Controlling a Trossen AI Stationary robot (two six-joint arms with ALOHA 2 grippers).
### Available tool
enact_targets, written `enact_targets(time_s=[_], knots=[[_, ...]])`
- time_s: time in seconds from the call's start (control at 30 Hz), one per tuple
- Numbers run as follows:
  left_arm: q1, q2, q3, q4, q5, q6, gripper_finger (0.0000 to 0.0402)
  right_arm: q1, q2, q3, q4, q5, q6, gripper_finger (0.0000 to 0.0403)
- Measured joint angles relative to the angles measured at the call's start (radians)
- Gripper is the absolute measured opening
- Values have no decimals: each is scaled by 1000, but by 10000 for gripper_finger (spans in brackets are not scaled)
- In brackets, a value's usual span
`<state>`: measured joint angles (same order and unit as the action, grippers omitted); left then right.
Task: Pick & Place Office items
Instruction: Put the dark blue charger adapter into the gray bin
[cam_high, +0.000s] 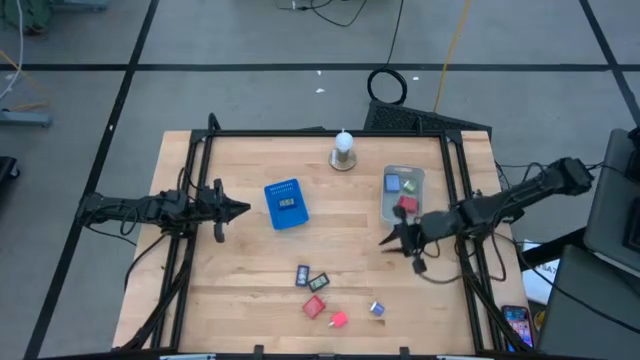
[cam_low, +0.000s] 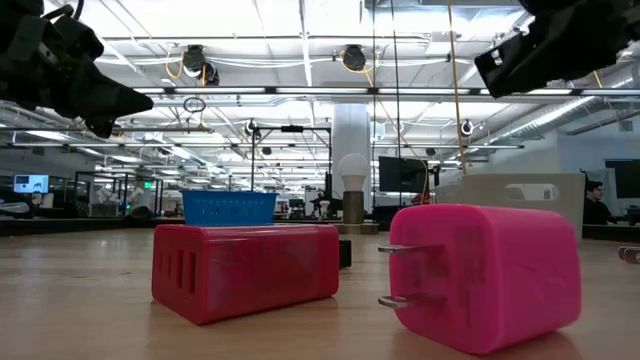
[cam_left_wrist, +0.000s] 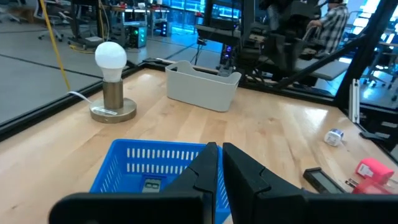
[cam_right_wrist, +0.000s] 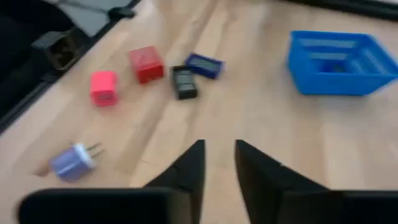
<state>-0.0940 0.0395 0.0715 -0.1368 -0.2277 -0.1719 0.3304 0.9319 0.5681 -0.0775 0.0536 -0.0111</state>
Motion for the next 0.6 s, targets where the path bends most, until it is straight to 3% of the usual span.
enact_targets(time_s=[0.37,0.6], knots=[[0,0,0,0,1,5,24,233,317,130,0,-33,125,288],[0,0,0,-1,2,-10,24,342,474,141,159,-28,74,338]])
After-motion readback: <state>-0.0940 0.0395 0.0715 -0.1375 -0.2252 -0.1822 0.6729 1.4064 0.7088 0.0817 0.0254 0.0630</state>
